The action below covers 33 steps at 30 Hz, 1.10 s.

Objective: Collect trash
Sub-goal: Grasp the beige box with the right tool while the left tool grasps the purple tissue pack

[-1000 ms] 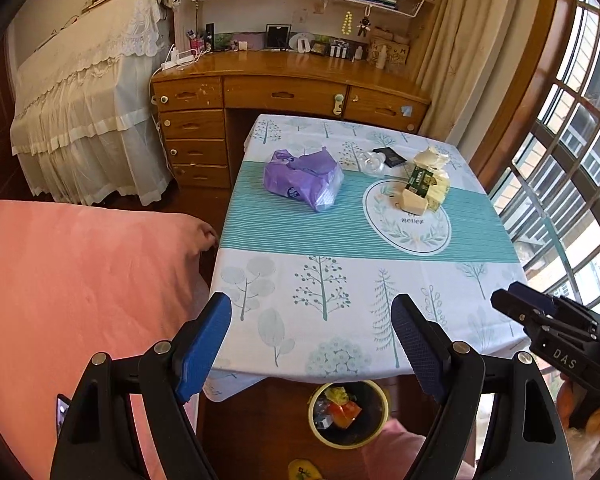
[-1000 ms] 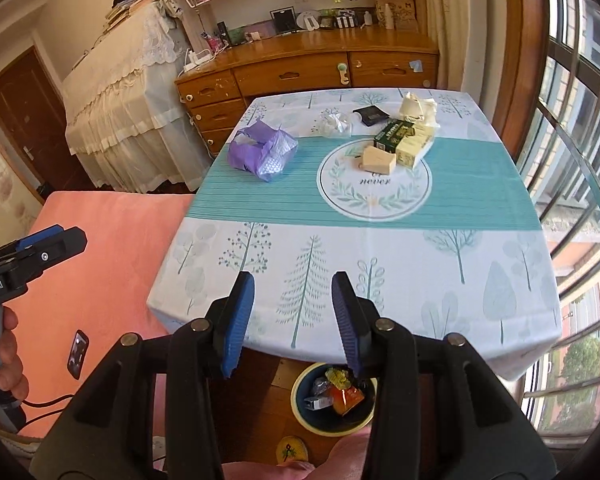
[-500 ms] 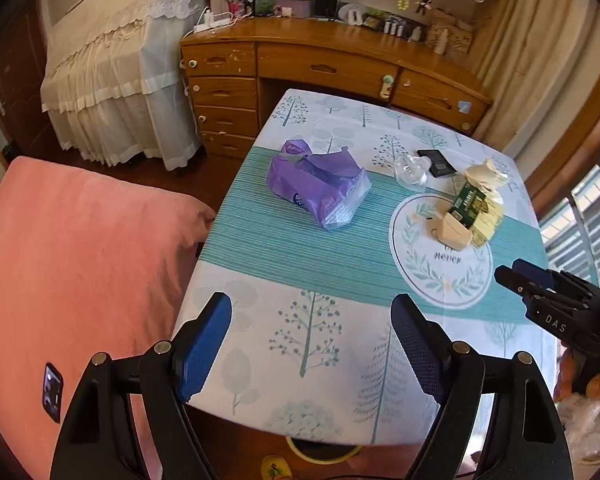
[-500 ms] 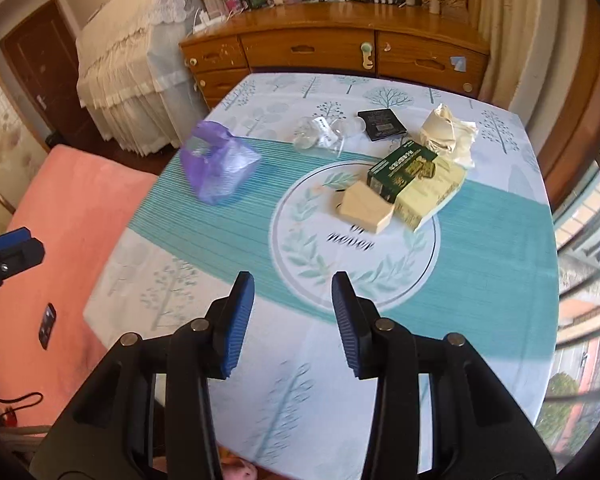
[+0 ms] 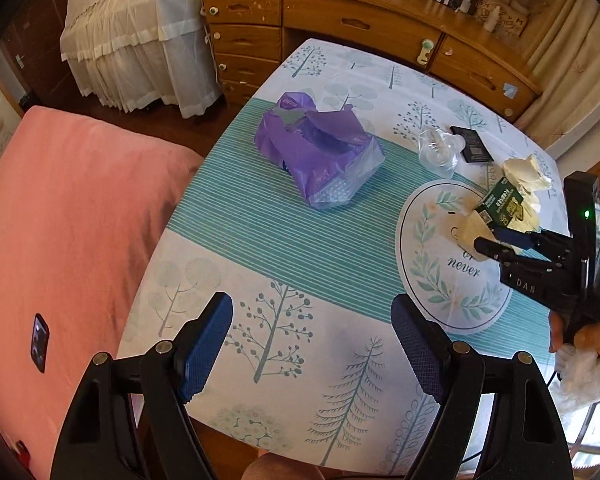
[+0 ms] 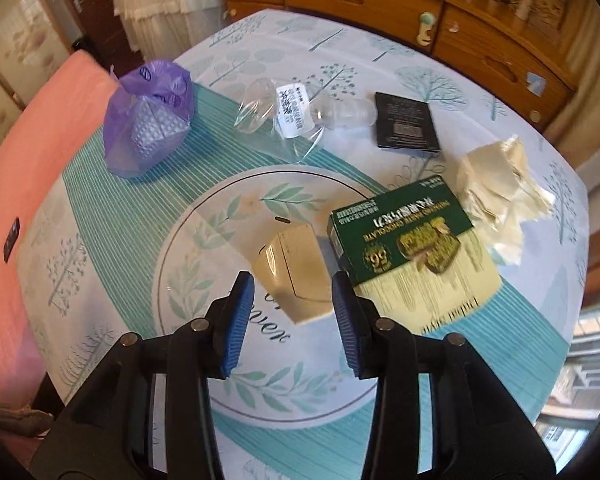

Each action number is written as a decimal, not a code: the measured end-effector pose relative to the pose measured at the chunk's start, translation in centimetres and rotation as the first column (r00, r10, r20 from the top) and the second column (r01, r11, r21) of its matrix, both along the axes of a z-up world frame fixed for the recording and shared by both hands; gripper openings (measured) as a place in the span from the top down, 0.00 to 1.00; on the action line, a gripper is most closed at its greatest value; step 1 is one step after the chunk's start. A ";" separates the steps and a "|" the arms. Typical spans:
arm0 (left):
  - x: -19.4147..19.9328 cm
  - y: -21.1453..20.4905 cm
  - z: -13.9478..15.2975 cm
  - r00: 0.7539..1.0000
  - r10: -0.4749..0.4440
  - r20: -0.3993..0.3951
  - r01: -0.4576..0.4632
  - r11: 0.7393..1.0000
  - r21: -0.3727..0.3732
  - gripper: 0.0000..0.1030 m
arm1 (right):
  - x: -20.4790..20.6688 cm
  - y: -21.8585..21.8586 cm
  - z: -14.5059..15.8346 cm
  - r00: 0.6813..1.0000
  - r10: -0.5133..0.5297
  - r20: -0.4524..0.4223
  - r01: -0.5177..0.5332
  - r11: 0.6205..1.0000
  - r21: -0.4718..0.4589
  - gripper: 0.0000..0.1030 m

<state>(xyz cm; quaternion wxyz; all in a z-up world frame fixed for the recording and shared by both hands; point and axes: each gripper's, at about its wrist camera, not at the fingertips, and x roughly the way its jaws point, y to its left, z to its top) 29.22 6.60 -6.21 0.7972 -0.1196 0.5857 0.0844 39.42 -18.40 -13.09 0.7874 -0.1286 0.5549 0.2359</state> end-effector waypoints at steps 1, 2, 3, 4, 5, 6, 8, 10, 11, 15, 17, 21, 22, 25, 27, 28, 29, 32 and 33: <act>0.6 -0.1 -0.3 1.000 0.008 -0.005 -0.008 1.000 0.000 0.19 | 0.1 0.2 -0.3 1.000 0.013 0.012 -0.013 1.000 -0.007 0.60; 0.7 0.2 -0.3 1.000 0.013 -0.008 -0.013 1.000 -0.001 0.19 | 0.3 0.3 -0.7 0.999 0.036 0.009 -0.036 0.999 -0.005 0.60; 1.2 0.3 -0.4 1.000 0.020 -0.013 -0.020 1.000 -0.002 0.19 | 0.2 0.6 -0.8 0.999 0.048 0.007 -0.048 0.999 -0.011 0.58; 1.7 0.3 -0.6 0.999 0.028 -0.019 -0.028 1.000 -0.004 0.19 | 0.3 0.7 -1.1 0.998 0.060 0.005 -0.060 0.998 -0.017 0.58; 2.3 0.4 -0.7 0.999 0.037 -0.020 -0.037 0.999 -0.009 0.19 | 0.4 0.8 -1.4 0.997 0.075 0.001 -0.075 0.997 -0.021 0.58; 2.7 0.7 -0.6 0.999 0.043 -0.019 -0.043 0.999 -0.014 0.19 | 0.5 0.9 -1.6 0.996 0.090 -0.006 -0.090 0.996 -0.021 0.58; 3.9 0.9 -0.5 0.998 0.054 -0.015 -0.054 0.998 -0.029 0.19 | 0.3 1.1 -2.1 0.993 0.116 -0.012 -0.117 0.993 -0.033 0.58; 5.0 1.4 -0.2 0.998 0.064 -0.009 -0.064 0.997 -0.035 0.19 | -0.1 1.4 -2.3 0.989 0.145 -0.016 -0.146 0.988 -0.045 0.58; 5.5 1.6 -0.1 0.998 0.069 -0.004 -0.069 0.997 -0.039 0.19 | -0.2 1.4 -2.4 0.988 0.157 -0.016 -0.157 0.987 -0.044 0.58; 7.8 2.3 0.7 0.996 0.088 0.017 -0.087 0.995 -0.058 0.19 | -0.5 1.1 -2.0 0.985 0.171 -0.024 -0.171 0.985 -0.005 0.58; 8.9 2.5 1.0 0.995 0.091 0.029 -0.089 0.994 -0.061 0.19 | -0.5 0.9 -2.2 0.983 0.182 -0.035 -0.182 0.983 -0.001 0.58; 10.5 3.1 1.3 0.994 0.098 0.038 -0.095 0.993 -0.075 0.19 | -0.4 0.9 -3.0 0.984 0.172 -0.047 -0.173 0.985 -0.023 0.58; 10.8 3.3 1.3 0.994 0.103 0.035 -0.100 0.992 -0.081 0.19 | -0.4 1.0 -2.9 0.984 0.175 -0.033 -0.176 0.984 -0.016 0.58; 11.7 4.1 1.3 0.992 0.125 0.034 -0.120 0.987 -0.104 0.19 | -0.4 1.6 -3.1 0.980 0.196 -0.026 -0.197 0.980 -0.017 0.62; 12.6 4.7 1.3 0.989 0.142 0.039 -0.138 0.985 -0.109 0.19 | -0.5 2.1 -2.9 0.975 0.221 -0.021 -0.221 0.975 -0.006 0.63; 13.2 4.9 1.4 0.988 0.149 0.042 -0.144 0.984 -0.109 0.19 | -0.6 2.4 -2.6 0.973 0.231 -0.011 -0.231 0.973 0.002 0.63; 13.8 5.1 1.3 0.987 0.154 0.045 -0.148 0.982 -0.115 0.19 | -0.7 2.7 -2.3 0.971 0.240 0.002 -0.240 0.971 0.009 0.63; 16.0 6.1 0.1 0.984 0.175 0.028 -0.168 0.972 -0.166 0.19 | -0.5 3.5 -1.1 0.971 0.237 0.025 -0.238 0.970 0.049 0.63; 16.8 6.5 -0.7 0.982 0.186 0.013 -0.181 0.966 -0.183 0.19 | -0.3 3.7 -0.8 0.972 0.233 0.028 -0.235 0.970 0.063 0.63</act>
